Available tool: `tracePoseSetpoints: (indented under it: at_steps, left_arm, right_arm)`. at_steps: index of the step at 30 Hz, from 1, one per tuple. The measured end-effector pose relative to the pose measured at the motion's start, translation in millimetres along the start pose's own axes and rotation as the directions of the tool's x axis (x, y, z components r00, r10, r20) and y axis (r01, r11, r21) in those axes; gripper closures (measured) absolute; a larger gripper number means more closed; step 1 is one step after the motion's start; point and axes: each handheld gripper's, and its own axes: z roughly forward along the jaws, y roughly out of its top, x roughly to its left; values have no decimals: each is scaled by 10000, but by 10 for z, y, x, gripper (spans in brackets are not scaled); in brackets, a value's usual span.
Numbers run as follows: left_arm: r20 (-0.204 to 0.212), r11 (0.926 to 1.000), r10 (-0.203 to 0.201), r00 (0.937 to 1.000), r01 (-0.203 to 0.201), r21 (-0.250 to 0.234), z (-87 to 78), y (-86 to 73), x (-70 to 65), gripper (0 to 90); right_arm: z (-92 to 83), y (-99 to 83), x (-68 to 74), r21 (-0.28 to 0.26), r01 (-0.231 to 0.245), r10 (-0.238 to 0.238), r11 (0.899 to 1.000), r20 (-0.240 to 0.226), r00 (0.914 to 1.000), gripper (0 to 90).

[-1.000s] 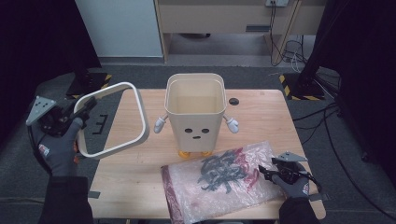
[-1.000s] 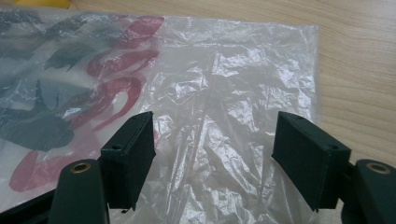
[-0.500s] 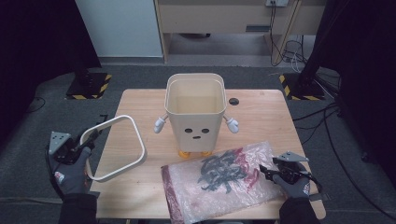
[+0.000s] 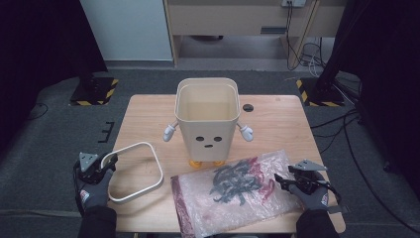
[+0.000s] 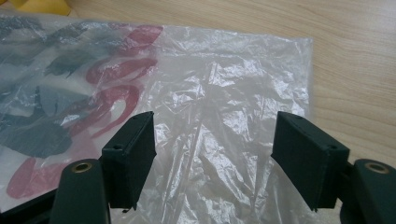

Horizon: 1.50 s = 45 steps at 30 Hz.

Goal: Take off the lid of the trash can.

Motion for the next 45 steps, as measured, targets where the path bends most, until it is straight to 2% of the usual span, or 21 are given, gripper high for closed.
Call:
tracePoseSetpoints:
  at_steps: [2, 5, 6, 16, 19, 27, 31, 33, 38, 45]
  left_arm:
    - [22, 9996, 122, 9999, -123, 251, 28, -61, -1, 584]
    - [228, 9990, -60, 9997, 50, 447, 62, -139, 12, 575]
    - [229, 9987, 17, 9997, -28, 508, 68, -151, 7, 573]
    - [674, 9971, -93, 9977, 42, 757, 160, -206, -58, 562]
    - [845, 9969, 4, 9964, -70, 782, 170, -206, -73, 525]
    - [1010, 9996, 19, 9949, -49, 293, 113, -164, -75, 471]
    - [868, 9998, 187, 9960, -196, 91, 77, -145, -78, 434]
    - [980, 10000, 89, 9951, -84, -51, 60, -133, -77, 440]
    - [1135, 9992, 209, 9933, -169, -357, 33, -99, -111, 432]
    - [1249, 9978, 377, 9915, -305, -591, 13, -53, -178, 402]
  right_arm:
    - [1, 7, -5, -4, 63, -63, 10000, 15, 10000, 300]
    - [9, 17, -13, -27, 80, -80, 10000, 35, 10000, 299]
    - [5, 20, -10, -20, 17, -17, 10000, 31, 10000, 299]
    - [16, 73, 9, -168, 178, -179, 9997, -87, 9998, 299]
    - [16, 99, 32, -195, 335, -337, 9992, -130, 9993, 299]
    - [-19, 177, 51, -576, 424, -438, 9974, -232, 9988, 302]
    - [-45, 224, 62, -696, 395, -416, 9968, -291, 9987, 303]
    - [-58, 248, 88, -879, 384, -417, 9954, -364, 9985, 312]
    - [-73, 339, 164, -1126, 733, -786, 9909, -434, 9960, 319]
    - [-91, 401, 218, -1454, 764, -836, 9864, -439, 9955, 326]
